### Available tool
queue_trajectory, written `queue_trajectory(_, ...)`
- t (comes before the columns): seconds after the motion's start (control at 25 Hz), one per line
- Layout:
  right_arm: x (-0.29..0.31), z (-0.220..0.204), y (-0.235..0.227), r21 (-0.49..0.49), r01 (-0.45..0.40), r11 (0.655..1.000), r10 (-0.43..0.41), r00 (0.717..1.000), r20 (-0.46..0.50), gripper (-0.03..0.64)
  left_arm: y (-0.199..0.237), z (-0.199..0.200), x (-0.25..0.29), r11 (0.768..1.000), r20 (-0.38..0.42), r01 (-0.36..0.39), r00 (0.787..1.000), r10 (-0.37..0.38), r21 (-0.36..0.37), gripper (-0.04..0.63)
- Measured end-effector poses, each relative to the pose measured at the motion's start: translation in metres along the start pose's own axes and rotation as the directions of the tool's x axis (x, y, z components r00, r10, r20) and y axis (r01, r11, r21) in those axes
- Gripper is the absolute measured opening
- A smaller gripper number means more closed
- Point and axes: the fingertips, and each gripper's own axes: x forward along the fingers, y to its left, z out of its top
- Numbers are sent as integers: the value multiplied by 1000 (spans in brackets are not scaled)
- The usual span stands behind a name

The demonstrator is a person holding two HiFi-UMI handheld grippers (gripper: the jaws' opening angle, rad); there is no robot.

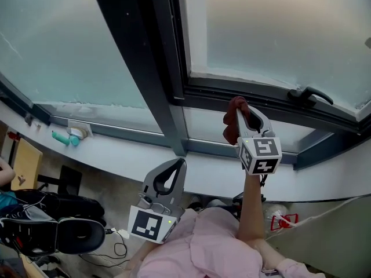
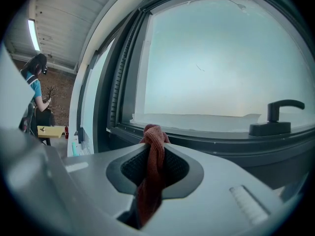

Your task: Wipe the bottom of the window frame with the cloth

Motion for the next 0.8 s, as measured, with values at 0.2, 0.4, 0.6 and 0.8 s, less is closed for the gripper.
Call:
queue_trajectory(0.2, -8, -2, -12, -6, -52, 999, 52, 999, 0, 60, -32, 9, 19, 1000, -5, -10, 1000, 10, -4, -2)
queue_trajectory(0.4, -12, -2, -15, -24, -115, 993, 116, 993, 12, 60, -62, -3, 31, 1000, -34, -11, 999, 12, 6, -2)
queue_trajectory(0.6, -13, -4, -21, -51, -127, 991, 128, 992, 18, 60, -77, -9, 43, 1000, -30, -10, 999, 9, -16, -2)
queue_trajectory(0.8, -19, -5, -25, -53, -148, 988, 149, 989, 14, 60, -93, 6, 63, 999, 31, 14, 999, -13, -44, -2)
